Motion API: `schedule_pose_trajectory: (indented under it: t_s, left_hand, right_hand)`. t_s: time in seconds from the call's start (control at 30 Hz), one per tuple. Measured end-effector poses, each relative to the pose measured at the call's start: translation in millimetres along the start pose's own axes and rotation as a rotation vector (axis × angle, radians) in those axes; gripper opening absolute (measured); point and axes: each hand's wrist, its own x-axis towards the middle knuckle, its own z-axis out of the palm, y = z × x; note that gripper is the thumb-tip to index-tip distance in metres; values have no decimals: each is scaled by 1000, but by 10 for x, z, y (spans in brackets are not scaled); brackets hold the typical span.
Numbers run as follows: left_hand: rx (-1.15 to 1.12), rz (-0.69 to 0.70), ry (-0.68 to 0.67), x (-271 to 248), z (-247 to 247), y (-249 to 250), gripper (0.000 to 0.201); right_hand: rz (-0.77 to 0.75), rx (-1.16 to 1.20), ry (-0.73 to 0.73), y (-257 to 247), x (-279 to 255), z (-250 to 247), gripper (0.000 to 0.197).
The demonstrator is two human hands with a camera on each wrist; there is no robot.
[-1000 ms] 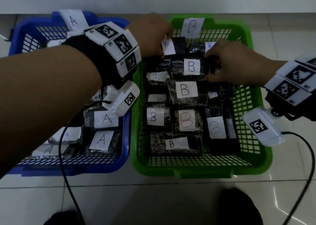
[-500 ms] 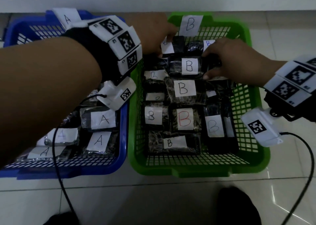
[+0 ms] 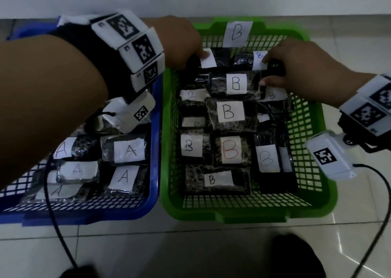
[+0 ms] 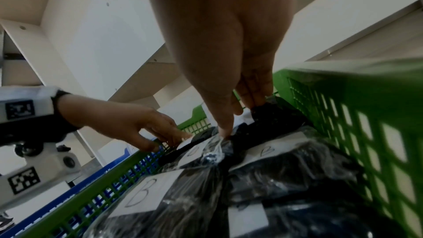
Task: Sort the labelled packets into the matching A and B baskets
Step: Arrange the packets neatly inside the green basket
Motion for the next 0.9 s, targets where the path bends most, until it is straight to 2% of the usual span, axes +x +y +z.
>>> schedule_pose_trajectory:
  t_s: [0.07,0.2,0.27,0.37,0.53,0.7,0.8,0.9]
  left_hand:
    - [-39,-16,-37,-18,-61,61,46]
    - [-162,-49,-102,-100,-45,254,84]
    - [-143,-27,-88,-121,38,329,91]
    - [-92,-51,-43,-123,102,401,91]
    - [-55,-65,-33,-120,79,489,86]
    - [-42,-102,-62,-123,44,558,77]
    - [-72,-182,-92,-105,98,645,82]
    - [-84,-218,-64,-89,142,692,83]
  right_hand:
    - [8,-6,12,-9,22,27,50]
    - [-9,27,44,20,27,71,48]
    - [-15,58,85,69,39,66,41]
    - [-11,35,131,127,123,46,39]
    - [-6,-68,25,124,317,-2,37]
    - [28,-44,126,82,336,21,17]
    - [16,-32,101,89,302,44,12]
    - [4,-29,103,103,270,67,26]
